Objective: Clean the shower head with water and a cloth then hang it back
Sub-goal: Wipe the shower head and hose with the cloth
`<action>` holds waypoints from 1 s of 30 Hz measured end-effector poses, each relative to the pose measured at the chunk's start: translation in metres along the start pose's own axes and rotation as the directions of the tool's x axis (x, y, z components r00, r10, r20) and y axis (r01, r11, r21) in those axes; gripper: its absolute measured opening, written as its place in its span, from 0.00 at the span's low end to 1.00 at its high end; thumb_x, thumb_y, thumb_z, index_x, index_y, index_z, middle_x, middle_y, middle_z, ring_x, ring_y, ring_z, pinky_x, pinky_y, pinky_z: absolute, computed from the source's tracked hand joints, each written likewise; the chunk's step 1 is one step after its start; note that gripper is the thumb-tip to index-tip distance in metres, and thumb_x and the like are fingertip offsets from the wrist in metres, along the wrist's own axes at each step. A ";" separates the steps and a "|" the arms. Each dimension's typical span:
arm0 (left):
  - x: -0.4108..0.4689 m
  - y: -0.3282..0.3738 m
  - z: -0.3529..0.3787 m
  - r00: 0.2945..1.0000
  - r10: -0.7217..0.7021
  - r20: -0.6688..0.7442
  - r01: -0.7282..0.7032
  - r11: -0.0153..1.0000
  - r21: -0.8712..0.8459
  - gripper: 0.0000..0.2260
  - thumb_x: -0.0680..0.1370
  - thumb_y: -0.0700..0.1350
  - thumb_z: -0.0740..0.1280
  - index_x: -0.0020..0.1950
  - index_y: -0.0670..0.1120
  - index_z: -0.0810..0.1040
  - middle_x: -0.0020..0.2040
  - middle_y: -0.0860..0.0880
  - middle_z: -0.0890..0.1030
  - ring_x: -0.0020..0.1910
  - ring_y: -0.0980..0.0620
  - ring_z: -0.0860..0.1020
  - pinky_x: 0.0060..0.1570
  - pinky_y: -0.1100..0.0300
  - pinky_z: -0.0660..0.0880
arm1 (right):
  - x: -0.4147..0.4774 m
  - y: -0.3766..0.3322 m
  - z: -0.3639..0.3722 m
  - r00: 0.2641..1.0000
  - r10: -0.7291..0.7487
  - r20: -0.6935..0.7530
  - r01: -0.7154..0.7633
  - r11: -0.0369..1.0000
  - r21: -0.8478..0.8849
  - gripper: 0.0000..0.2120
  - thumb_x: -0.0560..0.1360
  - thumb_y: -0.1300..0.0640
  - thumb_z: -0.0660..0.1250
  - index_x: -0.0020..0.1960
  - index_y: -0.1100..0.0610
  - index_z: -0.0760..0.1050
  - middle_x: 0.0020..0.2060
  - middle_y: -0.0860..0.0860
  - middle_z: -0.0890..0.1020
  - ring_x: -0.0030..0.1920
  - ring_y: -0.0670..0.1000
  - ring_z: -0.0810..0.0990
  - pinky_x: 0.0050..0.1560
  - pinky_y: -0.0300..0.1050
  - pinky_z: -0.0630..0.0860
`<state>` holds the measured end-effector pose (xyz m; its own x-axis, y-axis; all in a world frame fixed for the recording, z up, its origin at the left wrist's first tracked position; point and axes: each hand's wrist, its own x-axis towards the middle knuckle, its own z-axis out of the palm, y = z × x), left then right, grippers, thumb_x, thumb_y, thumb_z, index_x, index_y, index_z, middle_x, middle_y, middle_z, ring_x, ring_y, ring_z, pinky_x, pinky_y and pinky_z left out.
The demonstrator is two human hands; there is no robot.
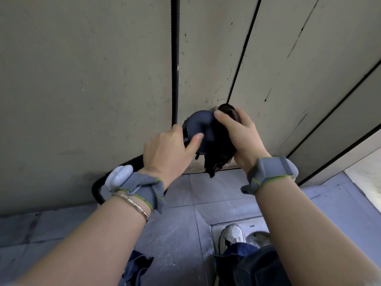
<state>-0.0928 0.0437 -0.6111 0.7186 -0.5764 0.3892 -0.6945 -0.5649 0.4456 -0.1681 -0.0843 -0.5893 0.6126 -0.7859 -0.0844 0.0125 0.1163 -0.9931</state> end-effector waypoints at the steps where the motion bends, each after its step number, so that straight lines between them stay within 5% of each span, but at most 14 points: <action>1: -0.002 -0.001 0.002 1.000 0.014 0.027 -0.014 1.000 -0.008 0.20 0.74 0.63 0.56 0.40 0.45 0.65 0.40 0.41 0.81 0.40 0.37 0.78 0.35 0.53 0.69 | 0.001 0.000 -0.002 1.000 0.012 0.016 -0.011 0.999 -0.037 0.12 0.68 0.58 0.72 0.51 0.52 0.76 0.45 0.51 0.82 0.45 0.51 0.81 0.42 0.44 0.80; 6: -0.002 -0.007 0.010 0.957 -0.063 0.284 0.103 0.986 -0.130 0.20 0.72 0.64 0.58 0.44 0.47 0.66 0.35 0.53 0.73 0.40 0.42 0.75 0.36 0.55 0.66 | 0.003 -0.005 -0.011 0.998 -0.066 0.022 0.067 0.994 -0.082 0.20 0.66 0.69 0.72 0.54 0.53 0.76 0.44 0.50 0.82 0.44 0.50 0.81 0.41 0.43 0.81; 10: -0.001 -0.010 0.011 0.859 -0.118 0.498 0.327 0.874 -0.358 0.21 0.70 0.62 0.65 0.53 0.48 0.69 0.52 0.51 0.76 0.42 0.46 0.76 0.42 0.54 0.74 | 0.001 -0.009 -0.011 0.980 -0.178 0.091 0.194 0.955 -0.225 0.21 0.66 0.69 0.71 0.54 0.50 0.75 0.45 0.49 0.81 0.47 0.48 0.79 0.48 0.42 0.78; 15: 0.000 0.000 0.008 0.942 -0.050 0.331 0.101 0.985 -0.140 0.20 0.70 0.60 0.66 0.47 0.47 0.64 0.38 0.51 0.76 0.40 0.42 0.76 0.37 0.54 0.71 | -0.012 -0.017 0.000 0.925 -0.335 0.180 0.379 0.851 -0.363 0.18 0.67 0.68 0.64 0.50 0.49 0.76 0.42 0.41 0.80 0.46 0.42 0.78 0.49 0.33 0.75; 20: -0.005 0.005 0.005 0.981 -0.014 0.196 0.010 1.000 0.023 0.13 0.71 0.51 0.65 0.51 0.45 0.75 0.46 0.39 0.82 0.46 0.35 0.79 0.36 0.57 0.66 | -0.032 -0.003 0.023 0.739 -0.461 0.490 0.673 0.529 -0.517 0.15 0.65 0.61 0.62 0.50 0.55 0.79 0.47 0.51 0.84 0.53 0.54 0.80 0.56 0.53 0.74; 23: -0.008 0.009 0.002 0.989 0.072 0.131 -0.083 0.993 0.078 0.14 0.71 0.55 0.66 0.44 0.47 0.66 0.42 0.39 0.82 0.42 0.35 0.79 0.33 0.56 0.62 | -0.016 -0.001 0.015 0.844 -0.449 0.294 0.536 0.685 -0.494 0.14 0.68 0.61 0.63 0.51 0.51 0.79 0.46 0.47 0.83 0.51 0.51 0.79 0.55 0.46 0.75; 26: -0.011 0.014 0.000 0.987 0.131 0.092 -0.142 0.981 0.129 0.21 0.71 0.58 0.67 0.42 0.47 0.59 0.37 0.41 0.82 0.37 0.37 0.80 0.29 0.57 0.59 | -0.001 -0.004 0.005 0.981 -0.191 -0.046 0.178 0.963 -0.204 0.08 0.72 0.62 0.64 0.44 0.49 0.76 0.37 0.46 0.79 0.44 0.50 0.77 0.46 0.42 0.75; 28: -0.011 0.013 -0.003 0.987 0.144 0.071 -0.153 0.980 0.128 0.22 0.71 0.59 0.67 0.42 0.46 0.58 0.34 0.42 0.81 0.34 0.38 0.79 0.28 0.58 0.57 | 0.000 -0.004 0.004 0.984 -0.146 -0.100 0.129 0.978 -0.161 0.06 0.73 0.60 0.63 0.46 0.50 0.75 0.37 0.45 0.78 0.43 0.48 0.76 0.44 0.40 0.74; 30: -0.010 0.013 -0.004 0.990 0.135 0.043 -0.139 0.984 0.114 0.22 0.70 0.57 0.68 0.42 0.46 0.58 0.33 0.41 0.81 0.33 0.36 0.79 0.27 0.58 0.57 | -0.008 -0.005 0.010 0.954 -0.287 -0.081 0.262 0.937 -0.231 0.09 0.72 0.58 0.62 0.49 0.47 0.74 0.40 0.40 0.78 0.44 0.41 0.77 0.48 0.35 0.73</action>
<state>-0.1084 0.0446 -0.6057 0.6161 -0.6723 0.4104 -0.7872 -0.5432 0.2921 -0.1658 -0.0724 -0.5832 0.5169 -0.8328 0.1981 -0.0102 -0.2374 -0.9714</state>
